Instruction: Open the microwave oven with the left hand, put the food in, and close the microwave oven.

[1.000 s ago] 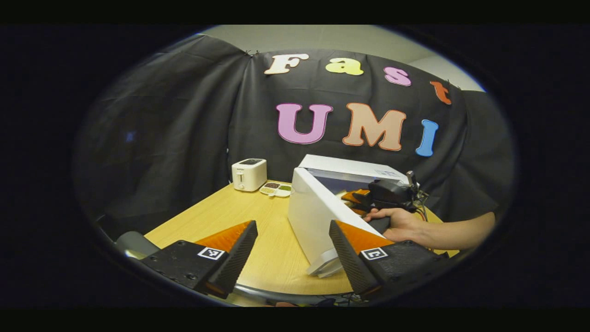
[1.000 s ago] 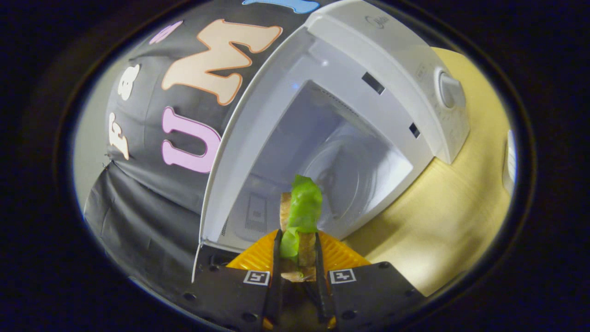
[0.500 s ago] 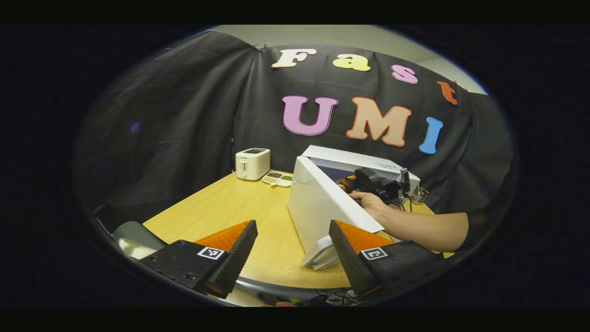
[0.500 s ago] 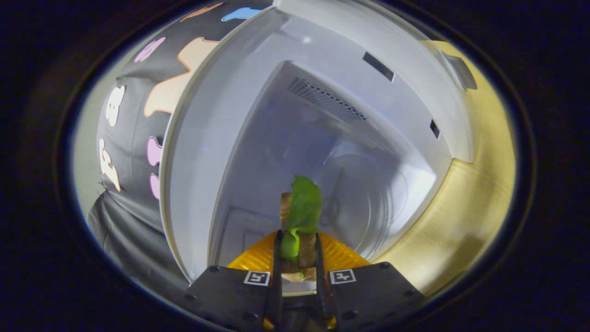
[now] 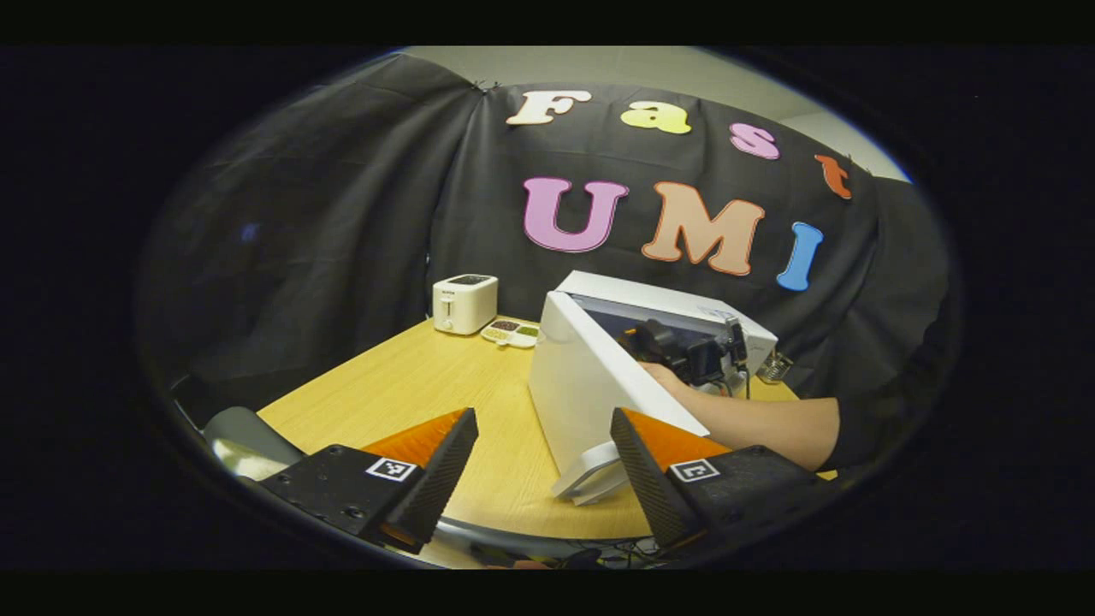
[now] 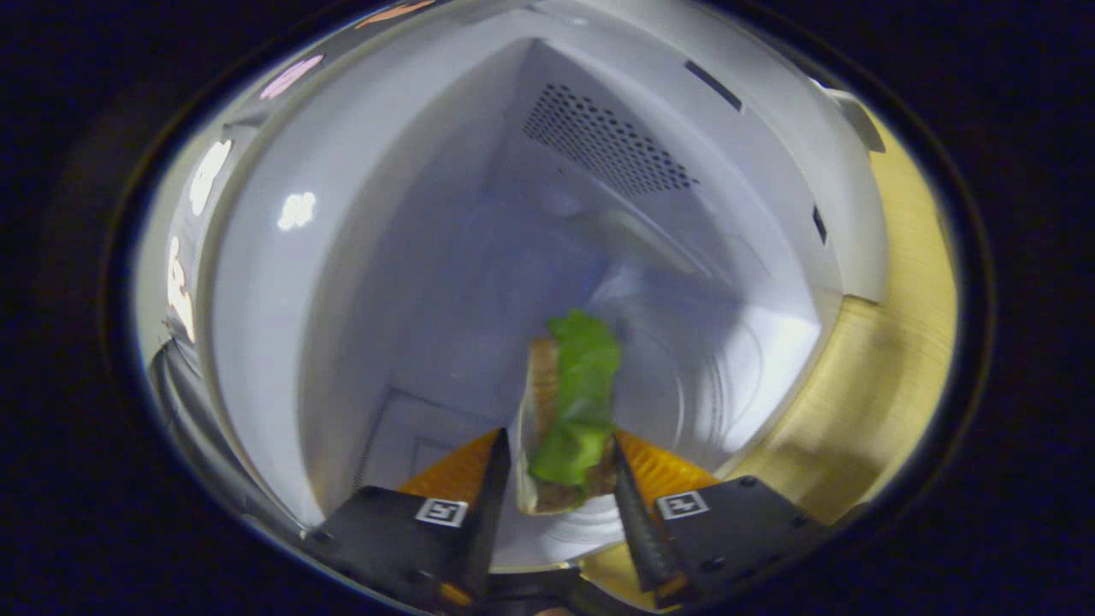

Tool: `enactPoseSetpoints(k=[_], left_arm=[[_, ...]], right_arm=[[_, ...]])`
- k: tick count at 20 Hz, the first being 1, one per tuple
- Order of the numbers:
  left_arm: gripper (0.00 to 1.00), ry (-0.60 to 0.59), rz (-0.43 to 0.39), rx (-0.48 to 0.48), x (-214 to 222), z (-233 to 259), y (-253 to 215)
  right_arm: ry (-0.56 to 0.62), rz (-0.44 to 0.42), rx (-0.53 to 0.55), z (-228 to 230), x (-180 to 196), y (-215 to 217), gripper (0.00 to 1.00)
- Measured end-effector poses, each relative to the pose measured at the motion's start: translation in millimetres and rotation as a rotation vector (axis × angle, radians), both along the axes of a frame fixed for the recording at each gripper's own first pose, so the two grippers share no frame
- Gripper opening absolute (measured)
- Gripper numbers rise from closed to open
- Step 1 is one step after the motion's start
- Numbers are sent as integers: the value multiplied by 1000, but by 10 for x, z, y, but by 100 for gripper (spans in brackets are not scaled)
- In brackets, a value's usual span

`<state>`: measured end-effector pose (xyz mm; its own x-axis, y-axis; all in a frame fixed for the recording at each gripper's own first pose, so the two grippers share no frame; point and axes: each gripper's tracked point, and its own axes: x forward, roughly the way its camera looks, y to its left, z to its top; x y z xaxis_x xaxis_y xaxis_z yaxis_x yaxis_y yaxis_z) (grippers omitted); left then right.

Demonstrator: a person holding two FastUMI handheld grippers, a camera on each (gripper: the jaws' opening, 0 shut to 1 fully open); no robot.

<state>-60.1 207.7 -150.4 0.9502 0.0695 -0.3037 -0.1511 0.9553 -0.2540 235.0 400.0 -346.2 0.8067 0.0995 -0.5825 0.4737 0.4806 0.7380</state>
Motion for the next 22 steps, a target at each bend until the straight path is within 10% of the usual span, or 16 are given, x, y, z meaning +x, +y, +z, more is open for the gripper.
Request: enactPoseSetpoints(k=[2, 10, 17, 22], left_arm=[[92, -5, -2, 11, 4, 15, -19], [93, -27, -10, 3, 65, 87, -90], [88, -35, -12, 0, 28, 102, -107], [93, -42, -3, -19, 23, 104, -102]], right_arm=[[7, 18, -58, -25, -26, -48, 70], [1, 178, -436, 39, -115, -354, 92], [-23, 387, -496, 73, -21, -104, 87], [-36, 486, -737, 265, -163, -503, 92]])
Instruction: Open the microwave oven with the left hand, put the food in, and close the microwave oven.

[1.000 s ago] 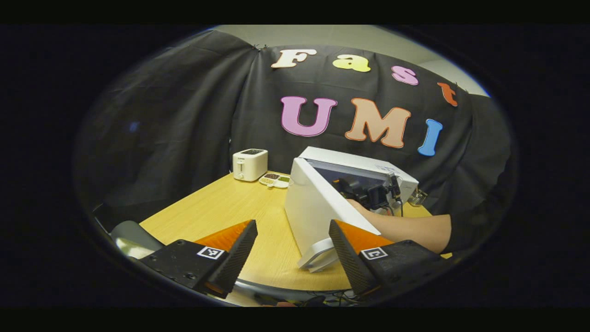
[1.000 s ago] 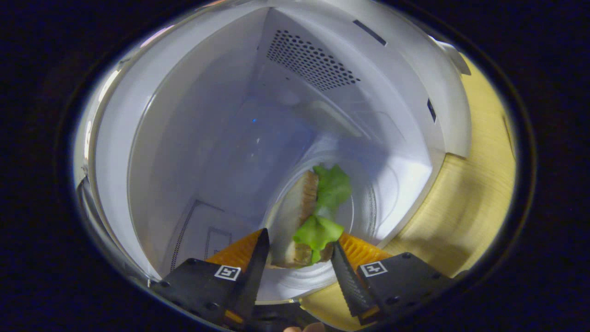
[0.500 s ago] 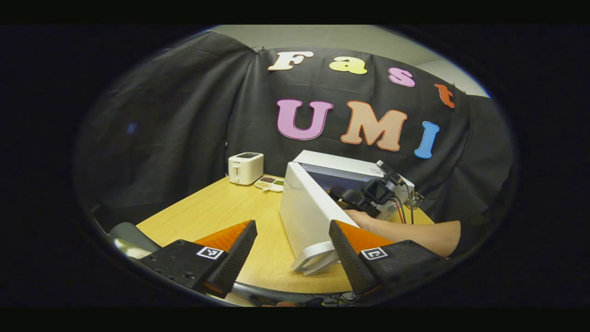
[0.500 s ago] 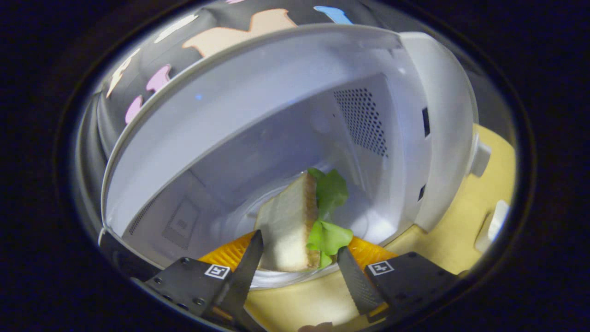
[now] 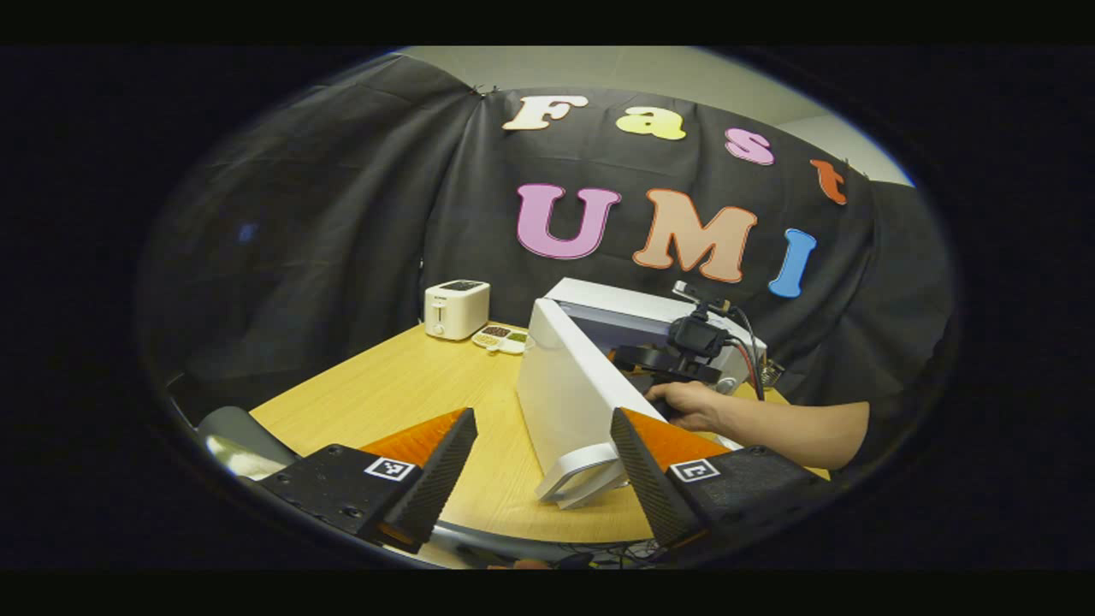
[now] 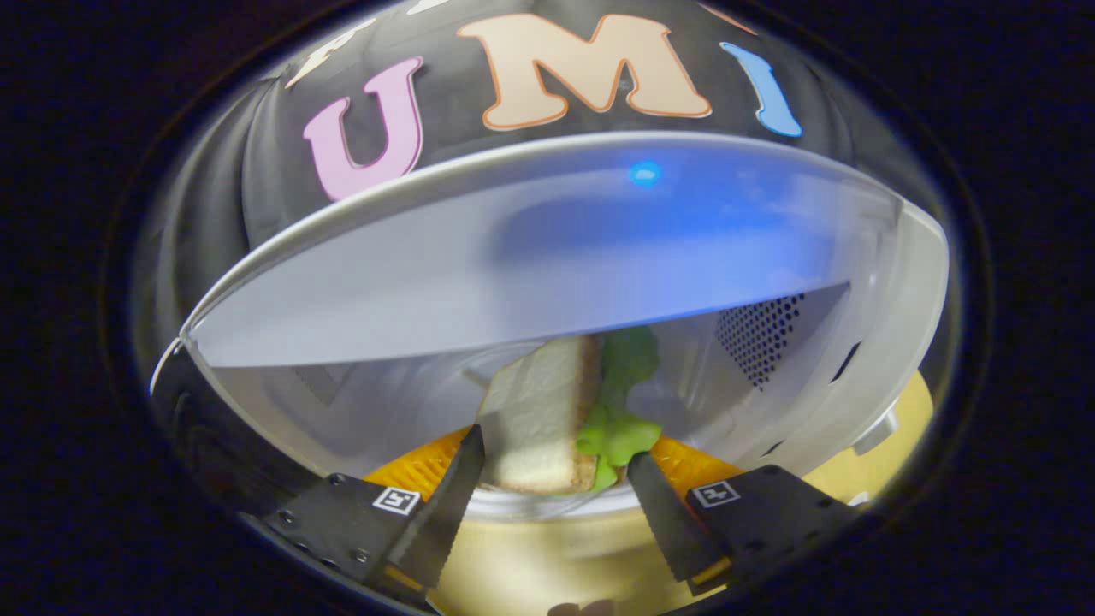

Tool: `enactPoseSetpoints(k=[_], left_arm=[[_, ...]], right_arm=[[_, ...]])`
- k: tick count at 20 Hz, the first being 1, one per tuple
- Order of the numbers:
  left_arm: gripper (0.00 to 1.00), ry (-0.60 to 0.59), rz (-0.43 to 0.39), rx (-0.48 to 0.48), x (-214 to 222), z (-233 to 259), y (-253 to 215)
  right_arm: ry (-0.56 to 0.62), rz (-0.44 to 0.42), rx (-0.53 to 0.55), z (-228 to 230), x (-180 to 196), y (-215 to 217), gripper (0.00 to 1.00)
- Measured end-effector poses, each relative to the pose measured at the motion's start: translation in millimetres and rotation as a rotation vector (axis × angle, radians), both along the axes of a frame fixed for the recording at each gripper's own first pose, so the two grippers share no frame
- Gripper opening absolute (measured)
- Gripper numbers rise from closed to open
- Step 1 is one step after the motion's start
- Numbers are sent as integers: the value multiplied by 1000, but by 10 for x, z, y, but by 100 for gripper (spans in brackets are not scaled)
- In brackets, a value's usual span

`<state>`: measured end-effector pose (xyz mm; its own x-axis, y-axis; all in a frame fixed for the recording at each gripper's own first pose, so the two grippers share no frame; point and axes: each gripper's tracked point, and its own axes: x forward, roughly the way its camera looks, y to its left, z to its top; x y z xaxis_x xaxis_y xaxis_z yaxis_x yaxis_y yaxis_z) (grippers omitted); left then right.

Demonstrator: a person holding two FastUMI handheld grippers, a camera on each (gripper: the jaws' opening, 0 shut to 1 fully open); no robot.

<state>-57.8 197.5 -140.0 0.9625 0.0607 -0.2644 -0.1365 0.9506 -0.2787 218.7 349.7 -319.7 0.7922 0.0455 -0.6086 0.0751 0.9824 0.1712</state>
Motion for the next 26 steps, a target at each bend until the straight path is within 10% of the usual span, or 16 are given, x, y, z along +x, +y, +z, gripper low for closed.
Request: enactPoseSetpoints(k=[15, 26], left_arm=[[88, -20, -5, -1, 86, 42, -70], [93, 13, -13, 86, -49, -15, -25]], right_arm=[[22, 139, -55, 6, -63, -477, 91], [-195, 255, -12, 1092, -509, -811, 92]])
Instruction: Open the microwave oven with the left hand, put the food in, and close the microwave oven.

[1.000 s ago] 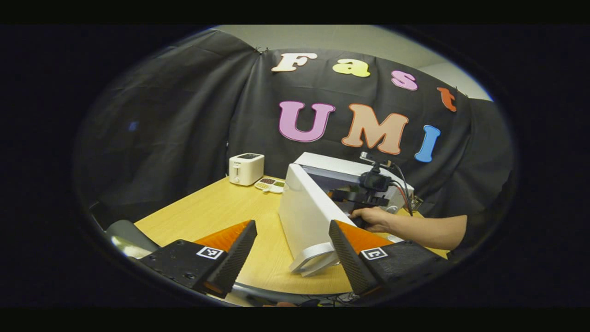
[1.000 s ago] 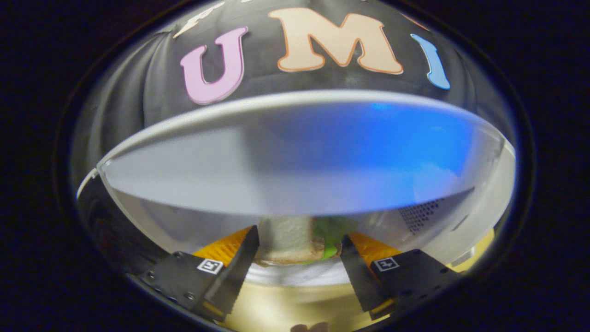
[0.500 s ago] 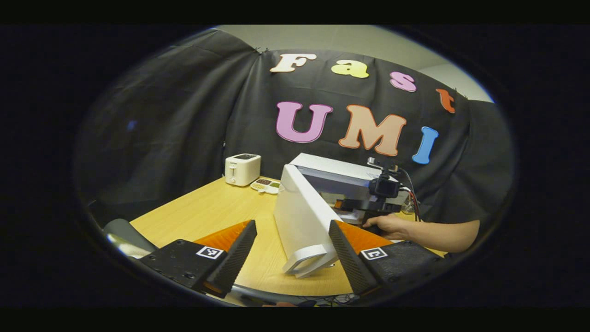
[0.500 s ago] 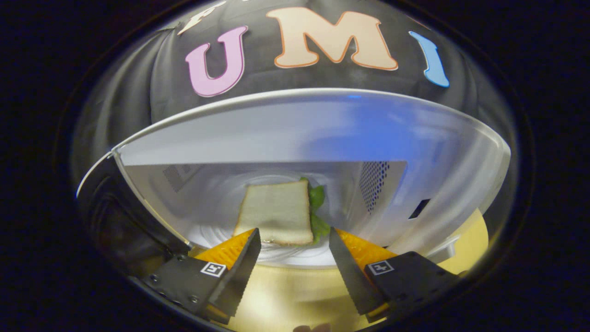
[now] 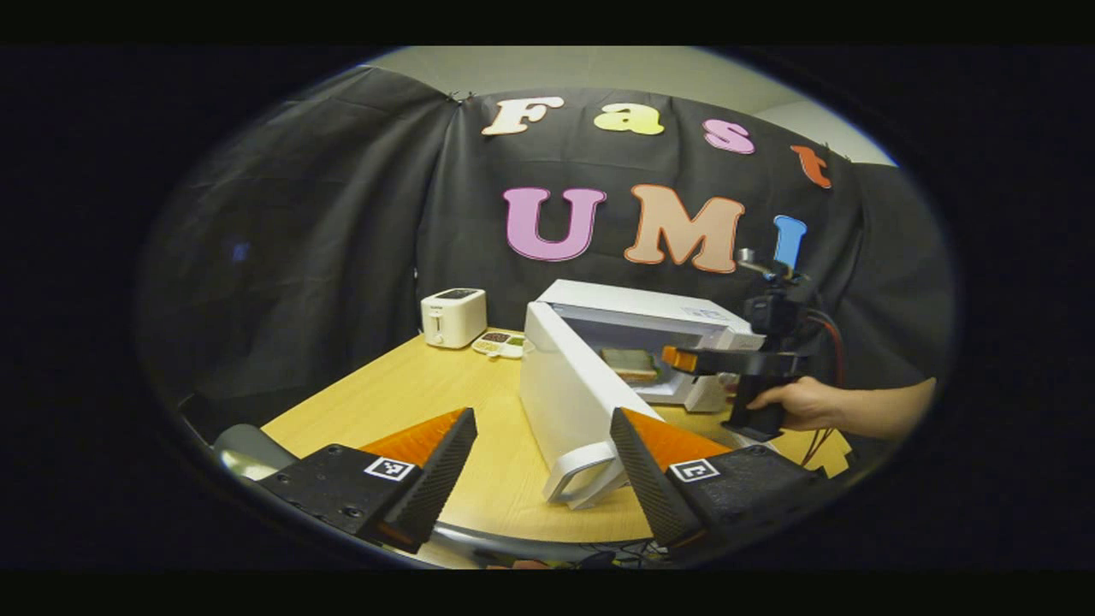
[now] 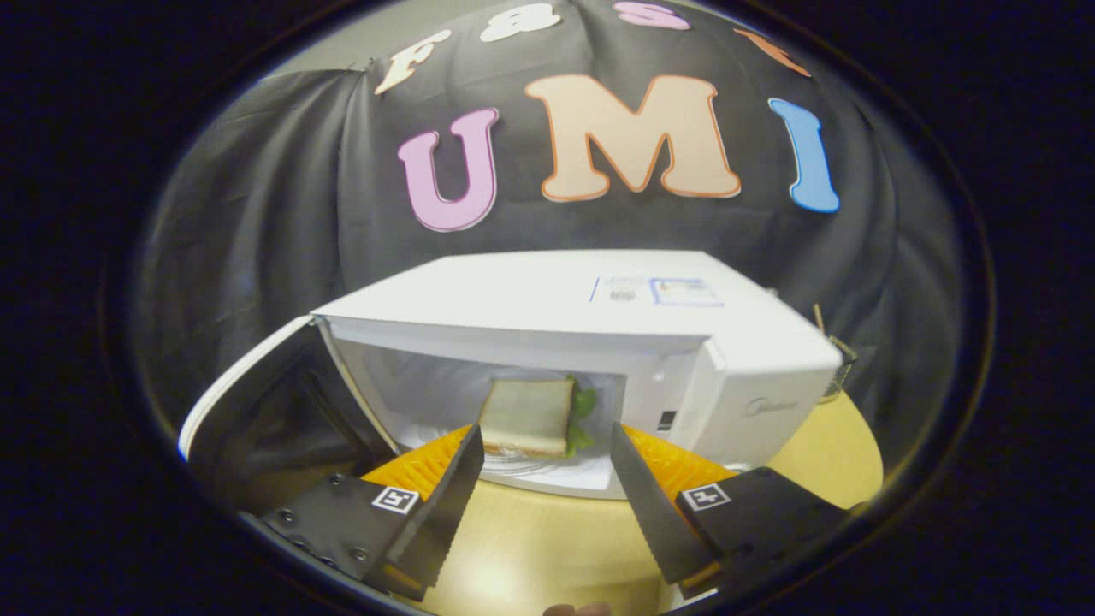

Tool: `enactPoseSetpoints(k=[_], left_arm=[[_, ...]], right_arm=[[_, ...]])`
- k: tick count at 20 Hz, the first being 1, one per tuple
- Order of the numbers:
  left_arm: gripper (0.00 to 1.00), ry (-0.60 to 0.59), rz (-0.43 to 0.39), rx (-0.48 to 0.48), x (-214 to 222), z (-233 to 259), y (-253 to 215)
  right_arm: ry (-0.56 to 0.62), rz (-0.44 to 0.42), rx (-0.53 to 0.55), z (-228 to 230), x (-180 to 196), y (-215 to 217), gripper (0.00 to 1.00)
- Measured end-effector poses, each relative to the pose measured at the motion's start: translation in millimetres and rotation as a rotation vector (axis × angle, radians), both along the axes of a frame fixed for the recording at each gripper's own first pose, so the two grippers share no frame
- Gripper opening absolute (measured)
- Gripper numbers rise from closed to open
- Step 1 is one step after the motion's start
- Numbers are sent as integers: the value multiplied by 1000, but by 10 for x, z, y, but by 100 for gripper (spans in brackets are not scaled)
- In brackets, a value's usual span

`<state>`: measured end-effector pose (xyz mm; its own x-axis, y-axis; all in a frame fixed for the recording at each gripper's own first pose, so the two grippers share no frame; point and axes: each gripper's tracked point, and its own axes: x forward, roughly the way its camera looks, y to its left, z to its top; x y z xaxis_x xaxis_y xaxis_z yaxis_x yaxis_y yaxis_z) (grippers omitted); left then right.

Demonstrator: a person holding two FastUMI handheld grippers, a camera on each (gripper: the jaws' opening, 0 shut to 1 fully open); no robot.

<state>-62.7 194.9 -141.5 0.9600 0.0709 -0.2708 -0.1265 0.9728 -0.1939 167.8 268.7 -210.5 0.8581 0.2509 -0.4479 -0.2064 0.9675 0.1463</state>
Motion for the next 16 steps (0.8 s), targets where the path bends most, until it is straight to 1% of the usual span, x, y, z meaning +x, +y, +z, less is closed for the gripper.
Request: enactPoseSetpoints(k=[1, 2, 3, 4, 5, 6, 7, 8, 9, 10, 11, 13, 14, 15, 16], left_arm=[[93, 8, 5, 6, -34, -17, 17], [93, 16, 11, 16, -59, -42, 45], [93, 22, 17, 28, -77, -55, 74], [93, 27, 24, 43, -95, -75, 101], [88, 31, 29, 57, -94, -89, 132], [93, 35, 31, 66, -98, -113, 151], [92, 36, 35, 75, -87, -131, 173], [88, 41, 45, 85, -77, -168, 213], [88, 46, 57, 95, -68, -204, 261], [93, 58, 66, 105, -60, -256, 298], [93, 69, 75, 112, -59, -311, 341], [93, 79, 83, 116, -33, -404, 385], [88, 100, 97, 123, -41, -473, 421], [88, 107, 103, 129, -18, -517, 428], [80, 109, 104, 131, -6, -547, 400]], right_arm=[[-23, 5, 7, 132, -51, -53, 92], [-53, 13, 10, 268, -86, -113, 95], [-83, 22, 9, 398, -145, -179, 92], [-110, 32, 7, 529, -193, -240, 92], [-138, 40, 9, 656, -231, -297, 95], [-164, 44, 12, 775, -282, -347, 92], [-192, 47, 14, 897, -330, -405, 95], [-223, 46, 15, 1026, -361, -472, 95], [-255, 50, 13, 1142, -401, -519, 95], [-282, 50, 7, 1239, -434, -576, 95], [-305, 47, 4, 1322, -469, -631, 92], [-322, 38, 3, 1412, -542, -737, 92], [-326, 33, 7, 1451, -565, -788, 95], [-334, 30, 6, 1483, -585, -844, 95], [-340, 27, -3, 1489, -585, -902, 95]])
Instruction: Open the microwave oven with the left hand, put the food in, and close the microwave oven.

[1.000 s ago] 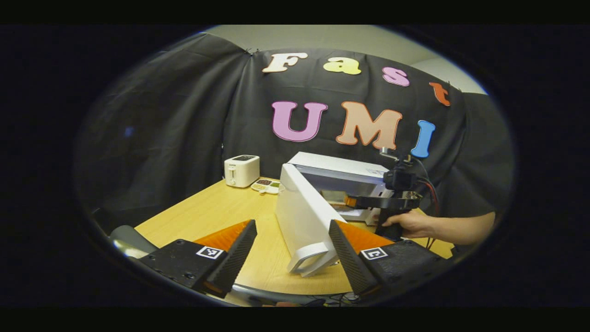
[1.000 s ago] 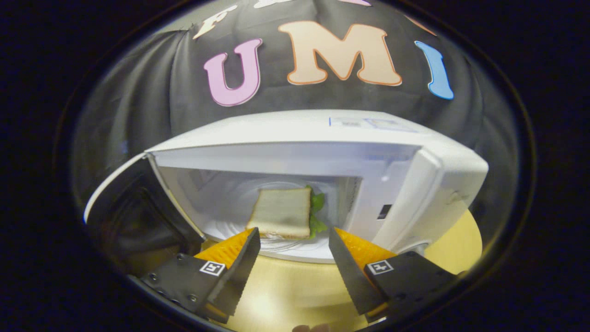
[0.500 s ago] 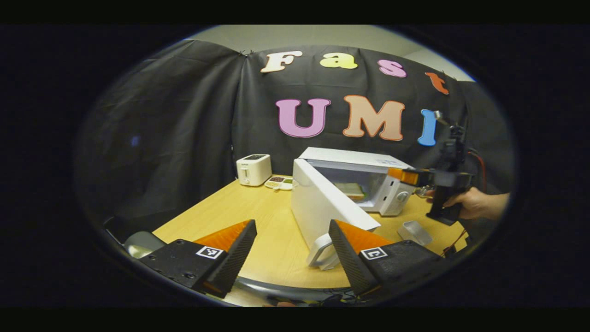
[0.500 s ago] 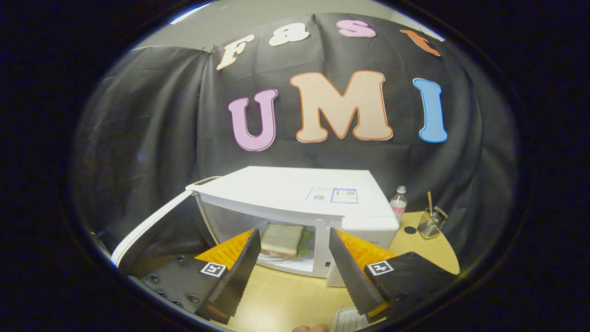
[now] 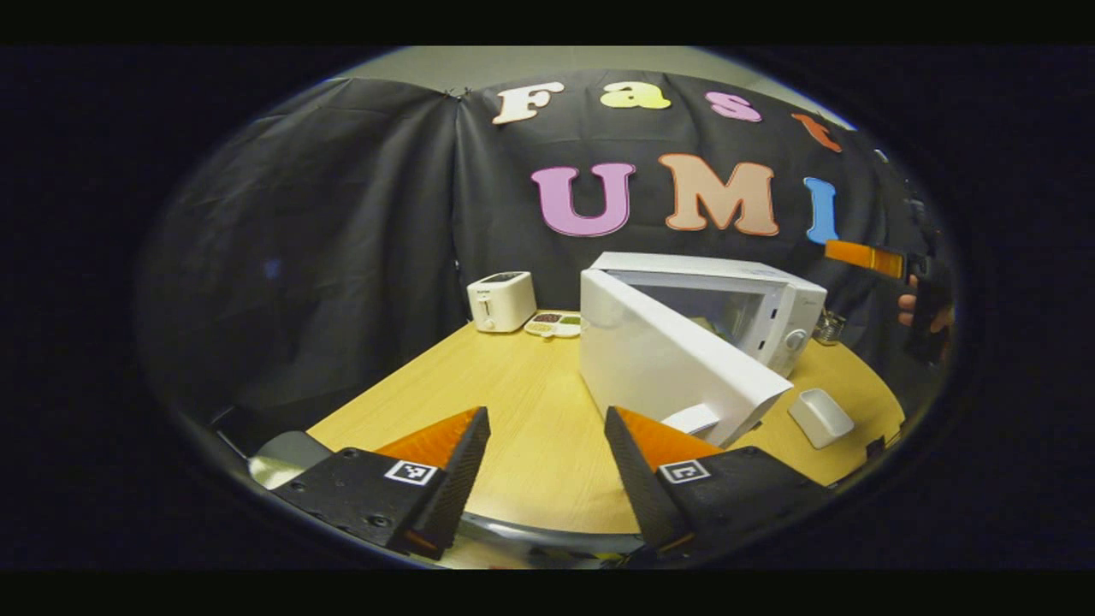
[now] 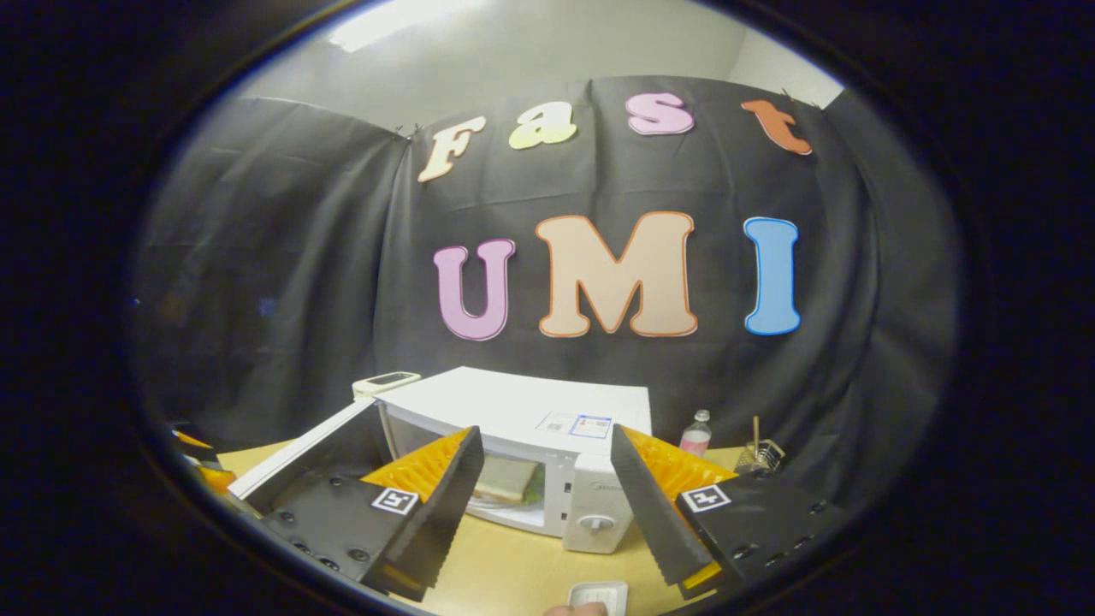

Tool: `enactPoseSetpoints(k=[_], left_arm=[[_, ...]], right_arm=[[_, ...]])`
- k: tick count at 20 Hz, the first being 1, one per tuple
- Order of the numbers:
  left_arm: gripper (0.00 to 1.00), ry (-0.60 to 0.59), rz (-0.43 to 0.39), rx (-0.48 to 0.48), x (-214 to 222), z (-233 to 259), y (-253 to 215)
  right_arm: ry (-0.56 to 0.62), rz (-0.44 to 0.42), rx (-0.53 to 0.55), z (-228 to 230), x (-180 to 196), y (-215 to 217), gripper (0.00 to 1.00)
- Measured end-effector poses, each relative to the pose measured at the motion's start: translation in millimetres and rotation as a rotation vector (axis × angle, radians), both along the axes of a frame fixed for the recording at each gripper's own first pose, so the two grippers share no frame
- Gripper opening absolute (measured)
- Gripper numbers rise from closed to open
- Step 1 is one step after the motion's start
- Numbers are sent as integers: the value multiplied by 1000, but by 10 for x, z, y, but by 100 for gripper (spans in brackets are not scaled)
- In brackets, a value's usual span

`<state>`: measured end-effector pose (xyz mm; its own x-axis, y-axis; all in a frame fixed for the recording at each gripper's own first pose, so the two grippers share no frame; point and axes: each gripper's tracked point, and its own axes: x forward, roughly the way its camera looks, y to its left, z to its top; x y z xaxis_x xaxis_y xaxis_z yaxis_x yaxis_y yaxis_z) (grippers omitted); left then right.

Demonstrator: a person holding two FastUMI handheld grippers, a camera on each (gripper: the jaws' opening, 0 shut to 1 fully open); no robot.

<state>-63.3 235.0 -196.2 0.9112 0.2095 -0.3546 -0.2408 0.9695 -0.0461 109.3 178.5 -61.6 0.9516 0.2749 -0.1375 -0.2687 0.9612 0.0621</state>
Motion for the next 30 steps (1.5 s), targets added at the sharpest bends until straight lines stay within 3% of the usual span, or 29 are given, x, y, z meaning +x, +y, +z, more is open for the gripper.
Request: enactPoseSetpoints(k=[1, 4, 5, 8, 11, 19, 30], left_arm=[[75, 3, 0, 6, 29, -17, -18], [40, 52, -51, 7, 128, -145, -244], [34, 43, -64, 22, 180, -121, -308], [2, 42, -78, 95, 296, -54, -442], [1, 42, -151, 134, 458, -27, -714], [2, -12, -395, 119, 1135, 69, -1591], [0, -44, -530, 116, 2010, 95, -2265]], right_arm=[[2, -4, -12, -17, -13, -61, 95], [9, -35, -20, -12, -27, -261, 95], [4, -49, -22, 6, -18, -338, 93], [-11, -79, -50, 31, -46, -533, 93], [-24, -108, -49, 75, -71, -699, 93], [-54, -191, -38, 169, -252, -1073, 93], [-72, -300, -50, 305, -624, -1388, 95]])
